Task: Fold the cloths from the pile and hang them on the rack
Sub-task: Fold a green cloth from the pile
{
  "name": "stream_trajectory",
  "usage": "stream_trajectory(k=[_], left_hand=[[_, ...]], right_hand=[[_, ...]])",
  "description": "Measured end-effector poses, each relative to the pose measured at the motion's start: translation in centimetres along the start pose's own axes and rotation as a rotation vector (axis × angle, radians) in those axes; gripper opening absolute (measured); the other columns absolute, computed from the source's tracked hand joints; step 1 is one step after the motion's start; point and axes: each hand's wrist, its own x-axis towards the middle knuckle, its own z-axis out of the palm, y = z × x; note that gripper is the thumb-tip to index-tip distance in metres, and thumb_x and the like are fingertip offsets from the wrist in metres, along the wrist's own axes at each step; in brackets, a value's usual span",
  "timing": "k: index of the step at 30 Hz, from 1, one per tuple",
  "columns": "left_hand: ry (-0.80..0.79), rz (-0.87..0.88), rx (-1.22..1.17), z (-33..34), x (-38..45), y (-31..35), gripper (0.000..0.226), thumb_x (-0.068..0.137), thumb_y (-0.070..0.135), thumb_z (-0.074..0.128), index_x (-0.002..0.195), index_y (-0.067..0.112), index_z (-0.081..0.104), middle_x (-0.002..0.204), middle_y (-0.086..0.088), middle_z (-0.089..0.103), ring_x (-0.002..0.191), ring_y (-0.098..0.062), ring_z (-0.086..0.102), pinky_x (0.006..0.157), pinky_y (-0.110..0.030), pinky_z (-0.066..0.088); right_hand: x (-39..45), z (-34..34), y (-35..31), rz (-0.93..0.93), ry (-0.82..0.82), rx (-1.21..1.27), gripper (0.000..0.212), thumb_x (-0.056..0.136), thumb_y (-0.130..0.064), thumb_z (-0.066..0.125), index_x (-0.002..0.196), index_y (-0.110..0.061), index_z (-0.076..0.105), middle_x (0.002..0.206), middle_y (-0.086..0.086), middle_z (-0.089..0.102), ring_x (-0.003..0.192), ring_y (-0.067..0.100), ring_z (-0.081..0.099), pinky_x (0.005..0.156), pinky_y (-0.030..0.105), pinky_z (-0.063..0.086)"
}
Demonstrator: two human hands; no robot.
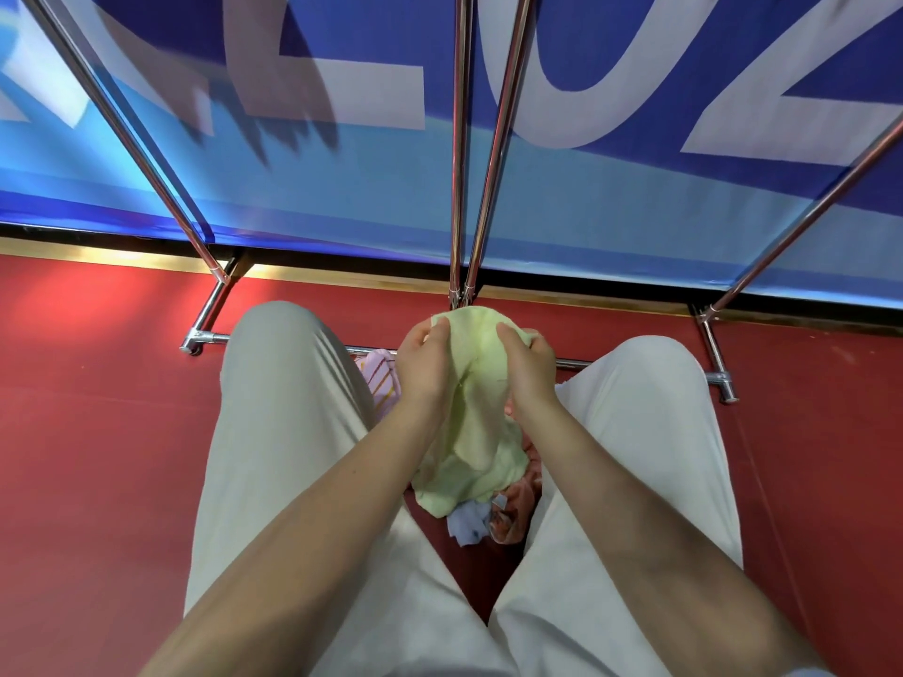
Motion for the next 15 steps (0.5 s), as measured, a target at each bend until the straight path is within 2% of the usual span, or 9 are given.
stream_trajectory(k=[4, 7, 9, 11, 14, 15], left_hand=[[-0.029, -0.004, 0.040, 1.3, -1.0, -0.5, 0.012, 0.093, 0.020, 0.057, 0.086, 0.024, 0.065, 0.084, -0.002, 0.064, 0.080, -0.018, 0.056, 0.076, -0.033, 0.046], [-0.046, 0.001, 0.027, 1.8, -0.5, -1.5, 0.011, 0.093, 0.024, 0.058, 0.086, 0.025, 0.067, 0.086, -0.003, 0.068, 0.078, -0.017, 0.061, 0.075, -0.033, 0.051], [-0.078, -0.048, -0.011, 1.9, 3.0, -5.0, 0.017, 0.092, 0.039, 0.056, 0.096, 0.027, 0.068, 0.091, 0.005, 0.069, 0.086, -0.019, 0.065, 0.074, -0.031, 0.052], [-0.127, -0.087, -0.023, 1.9, 4.7, -6.3, 0.037, 0.092, 0.056, 0.051, 0.112, 0.030, 0.066, 0.088, 0.016, 0.066, 0.097, -0.027, 0.066, 0.068, -0.028, 0.047], [-0.093, -0.041, -0.096, 1.5, 0.5, -1.1, 0.021, 0.100, 0.022, 0.048, 0.106, 0.008, 0.063, 0.077, 0.001, 0.065, 0.065, -0.011, 0.062, 0.054, -0.017, 0.048], [-0.078, -0.020, -0.089, 1.2, -0.3, -0.2, 0.020, 0.100, 0.018, 0.048, 0.106, 0.007, 0.063, 0.077, -0.002, 0.065, 0.063, -0.010, 0.060, 0.052, -0.017, 0.047]], right_hand=[[-0.3, 0.5, -0.1, -0.043, -0.002, -0.019, 0.012, 0.088, -0.028, 0.060, 0.081, -0.018, 0.059, 0.073, -0.003, 0.059, 0.070, 0.016, 0.056, 0.068, 0.033, 0.044], [-1.0, 0.7, -0.6, -0.094, -0.021, 0.002, 0.017, 0.093, -0.027, 0.056, 0.083, -0.015, 0.063, 0.069, -0.005, 0.059, 0.064, 0.010, 0.054, 0.062, 0.027, 0.043], [-1.4, 0.7, -1.0, -0.097, -0.050, 0.060, 0.024, 0.095, -0.026, 0.052, 0.078, -0.017, 0.065, 0.068, -0.005, 0.062, 0.066, 0.011, 0.056, 0.063, 0.027, 0.045], [-1.6, 0.6, -1.2, -0.133, -0.108, 0.073, 0.021, 0.094, -0.020, 0.053, 0.081, -0.018, 0.069, 0.072, -0.002, 0.066, 0.070, 0.015, 0.060, 0.067, 0.032, 0.049], [-1.8, 0.2, -1.0, -0.253, -0.179, -0.059, 0.012, 0.091, -0.011, 0.059, 0.088, -0.015, 0.070, 0.078, -0.001, 0.067, 0.074, 0.012, 0.061, 0.070, 0.031, 0.051], [-1.8, 0.1, -1.0, -0.273, -0.181, -0.081, 0.010, 0.089, -0.010, 0.062, 0.088, -0.014, 0.070, 0.078, -0.002, 0.066, 0.073, 0.010, 0.060, 0.070, 0.030, 0.050]])
